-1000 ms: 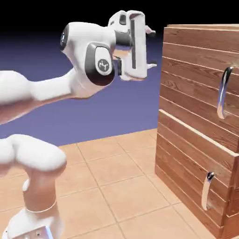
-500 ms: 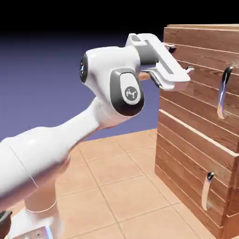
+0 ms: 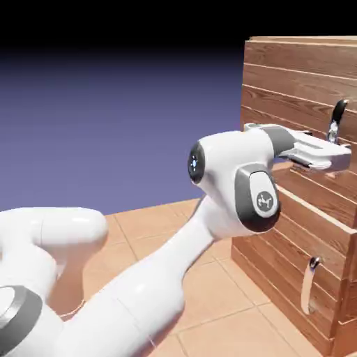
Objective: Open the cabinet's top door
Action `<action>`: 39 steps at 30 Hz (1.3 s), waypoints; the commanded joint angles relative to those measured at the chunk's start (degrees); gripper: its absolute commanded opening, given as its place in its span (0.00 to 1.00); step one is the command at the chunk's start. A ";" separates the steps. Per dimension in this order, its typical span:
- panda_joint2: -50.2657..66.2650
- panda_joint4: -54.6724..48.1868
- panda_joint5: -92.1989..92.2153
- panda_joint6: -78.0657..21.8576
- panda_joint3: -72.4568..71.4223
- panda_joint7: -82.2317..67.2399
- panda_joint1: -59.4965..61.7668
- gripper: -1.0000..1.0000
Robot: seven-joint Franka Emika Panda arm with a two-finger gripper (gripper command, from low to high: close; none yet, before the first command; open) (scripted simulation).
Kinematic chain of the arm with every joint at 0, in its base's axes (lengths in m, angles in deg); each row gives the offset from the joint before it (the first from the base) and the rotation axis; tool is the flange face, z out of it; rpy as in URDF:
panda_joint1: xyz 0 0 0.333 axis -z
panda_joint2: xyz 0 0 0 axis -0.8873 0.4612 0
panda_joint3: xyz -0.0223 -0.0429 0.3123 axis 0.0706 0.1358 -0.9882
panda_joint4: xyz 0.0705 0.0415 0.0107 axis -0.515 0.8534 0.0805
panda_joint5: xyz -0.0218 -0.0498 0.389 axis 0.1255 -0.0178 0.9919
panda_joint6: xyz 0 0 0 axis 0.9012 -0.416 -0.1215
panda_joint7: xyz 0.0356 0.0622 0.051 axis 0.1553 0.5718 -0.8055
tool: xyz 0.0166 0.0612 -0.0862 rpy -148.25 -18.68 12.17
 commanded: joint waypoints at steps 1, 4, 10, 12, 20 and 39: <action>0.00 0.00 0.00 0.00 0.00 0.00 0.00 0.00; -1.25 4.15 -4.03 -3.30 -1.28 4.47 3.17 0.00; 0.30 14.12 -10.73 -9.02 -3.97 16.74 12.85 0.00; -0.33 18.27 -12.10 -12.51 -5.64 19.76 16.05 0.00; -2.05 34.88 -10.99 -27.96 -16.13 30.35 28.45 0.00; 1.50 49.40 18.23 -56.99 -55.56 45.31 32.74 0.00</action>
